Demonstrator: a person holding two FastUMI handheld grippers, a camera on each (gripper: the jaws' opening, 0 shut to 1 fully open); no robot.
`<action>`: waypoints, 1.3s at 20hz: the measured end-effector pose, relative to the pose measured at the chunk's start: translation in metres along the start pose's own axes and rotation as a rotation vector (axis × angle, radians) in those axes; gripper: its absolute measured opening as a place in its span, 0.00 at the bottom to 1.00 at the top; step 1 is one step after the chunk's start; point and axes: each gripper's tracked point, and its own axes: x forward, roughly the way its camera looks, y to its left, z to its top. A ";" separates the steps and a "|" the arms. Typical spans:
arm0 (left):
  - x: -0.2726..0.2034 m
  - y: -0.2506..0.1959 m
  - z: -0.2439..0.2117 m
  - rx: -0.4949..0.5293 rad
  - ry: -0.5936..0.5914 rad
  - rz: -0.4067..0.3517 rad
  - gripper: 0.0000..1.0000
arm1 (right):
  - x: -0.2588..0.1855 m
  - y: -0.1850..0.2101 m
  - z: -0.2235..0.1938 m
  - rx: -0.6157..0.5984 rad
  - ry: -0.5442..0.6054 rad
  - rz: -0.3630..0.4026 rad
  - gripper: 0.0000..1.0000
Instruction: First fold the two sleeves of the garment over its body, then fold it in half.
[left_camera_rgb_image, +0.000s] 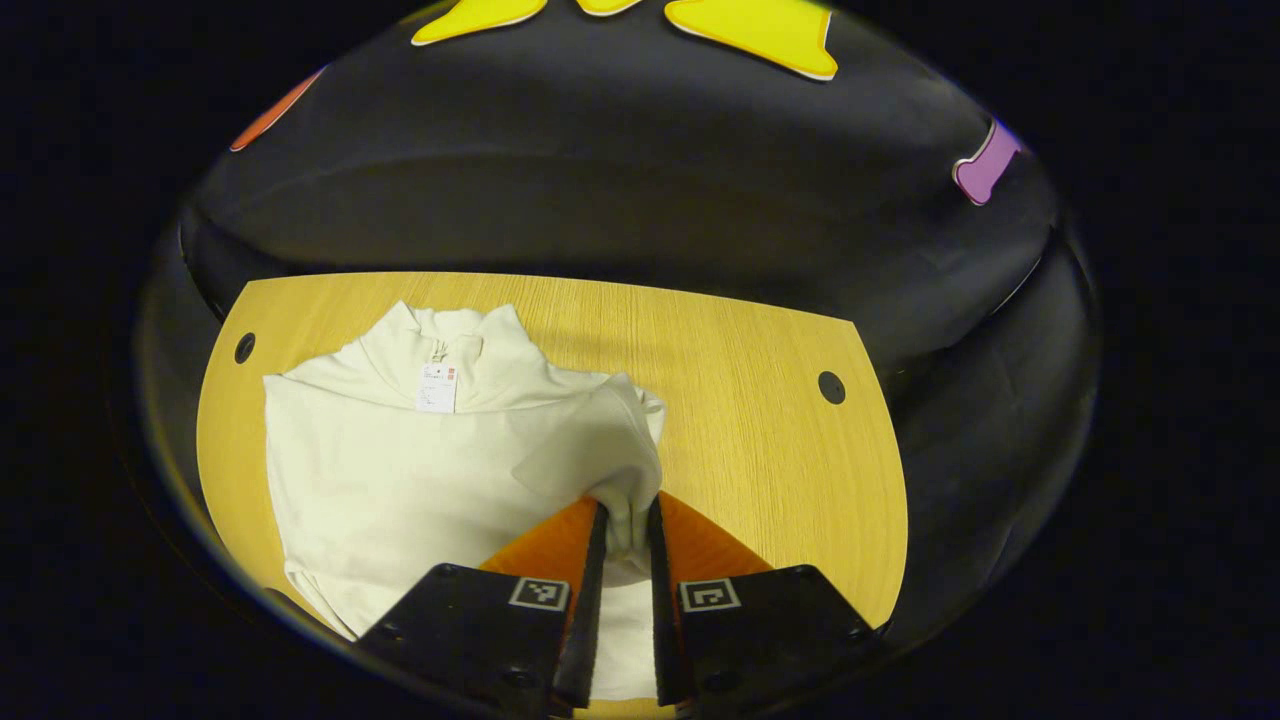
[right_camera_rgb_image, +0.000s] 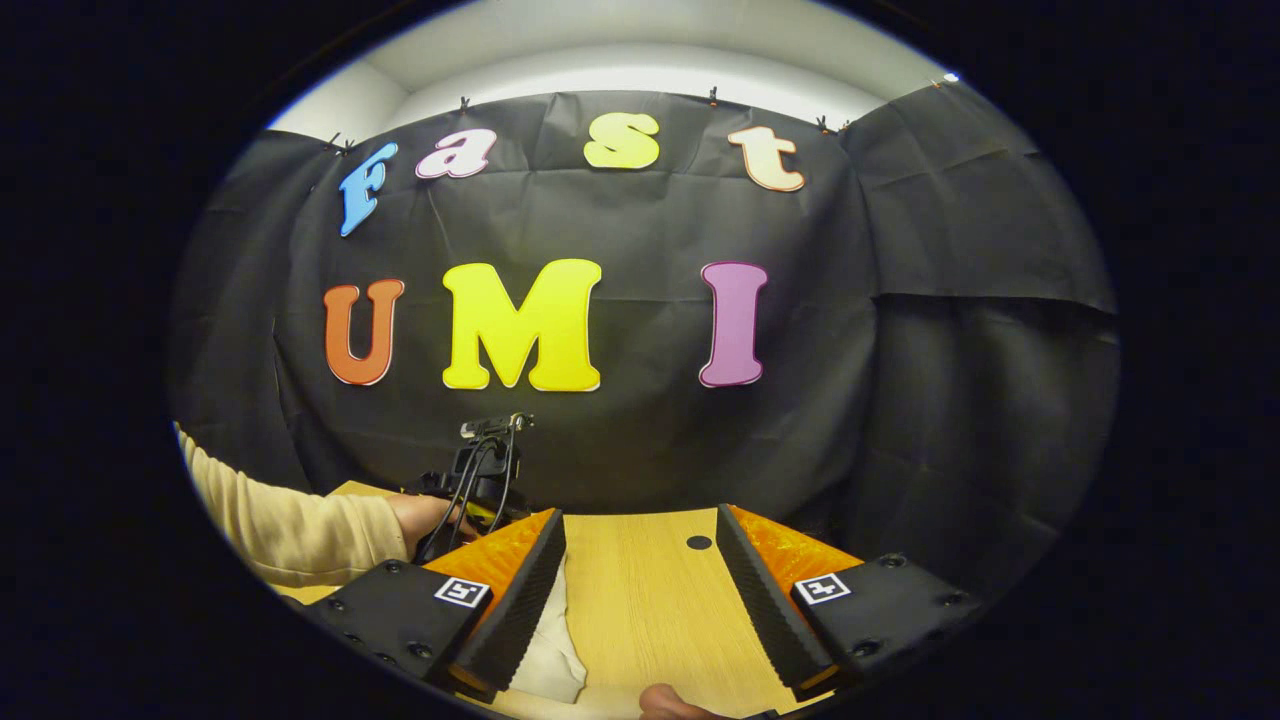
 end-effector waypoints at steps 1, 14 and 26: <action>-0.001 -0.004 0.000 -0.010 -0.002 -0.013 0.40 | 0.001 -0.001 -0.001 0.005 0.006 -0.004 0.94; -0.082 0.076 -0.031 -0.057 -0.135 0.033 0.99 | 0.006 0.027 -0.029 -0.038 0.060 0.037 0.94; -0.154 0.241 -0.169 -0.088 -0.141 0.303 0.99 | 0.016 0.133 -0.113 -0.118 0.198 0.155 0.95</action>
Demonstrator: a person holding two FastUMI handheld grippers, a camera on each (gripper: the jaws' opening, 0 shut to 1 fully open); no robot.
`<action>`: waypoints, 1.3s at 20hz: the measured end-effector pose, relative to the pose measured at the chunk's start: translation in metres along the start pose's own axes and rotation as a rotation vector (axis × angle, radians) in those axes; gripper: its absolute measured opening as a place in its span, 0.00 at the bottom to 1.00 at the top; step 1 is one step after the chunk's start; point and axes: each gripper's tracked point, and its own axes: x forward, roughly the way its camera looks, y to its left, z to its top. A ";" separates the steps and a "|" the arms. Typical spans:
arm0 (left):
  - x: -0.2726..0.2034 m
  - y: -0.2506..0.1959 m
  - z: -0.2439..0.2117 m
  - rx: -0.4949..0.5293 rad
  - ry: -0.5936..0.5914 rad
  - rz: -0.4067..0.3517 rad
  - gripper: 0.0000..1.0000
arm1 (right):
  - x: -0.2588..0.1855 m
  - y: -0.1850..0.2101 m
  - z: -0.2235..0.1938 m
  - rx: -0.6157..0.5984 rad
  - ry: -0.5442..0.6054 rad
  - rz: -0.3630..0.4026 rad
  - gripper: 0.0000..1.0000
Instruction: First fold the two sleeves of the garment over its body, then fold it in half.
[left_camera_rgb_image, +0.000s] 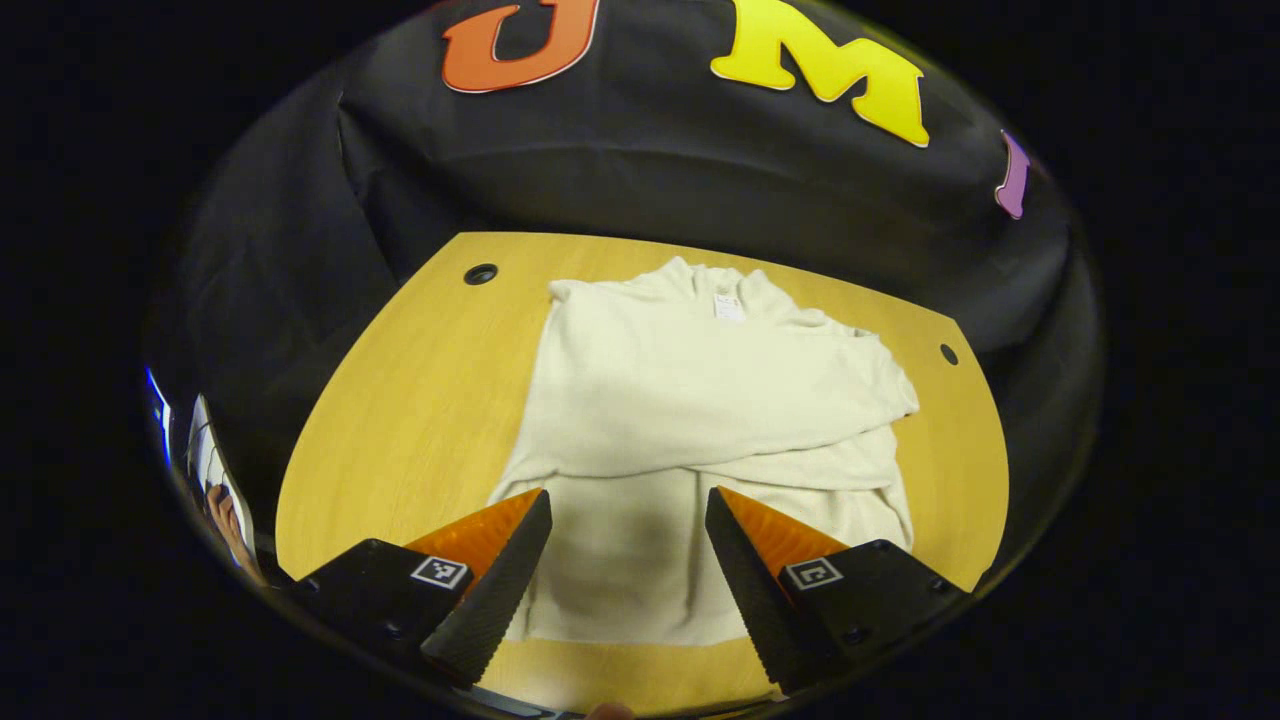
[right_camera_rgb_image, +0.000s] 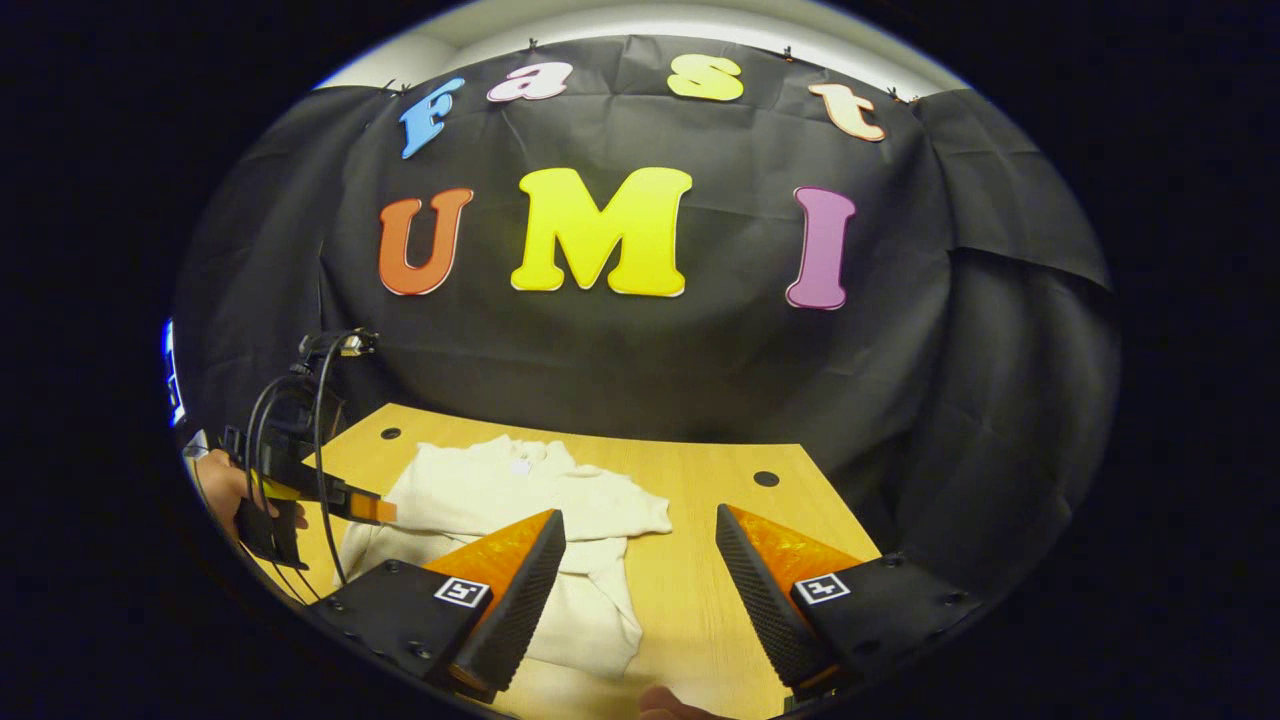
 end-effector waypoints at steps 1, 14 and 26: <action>-0.004 0.009 -0.009 -0.006 0.006 0.010 1.00 | 0.004 0.005 -0.011 -0.013 0.019 -0.004 0.94; -0.052 0.053 -0.154 -0.042 0.240 0.077 0.99 | 0.038 0.031 -0.192 0.007 0.494 -0.006 0.95; -0.139 -0.014 -0.211 0.033 0.380 0.023 0.97 | 0.043 0.025 -0.273 0.101 0.869 -0.072 0.94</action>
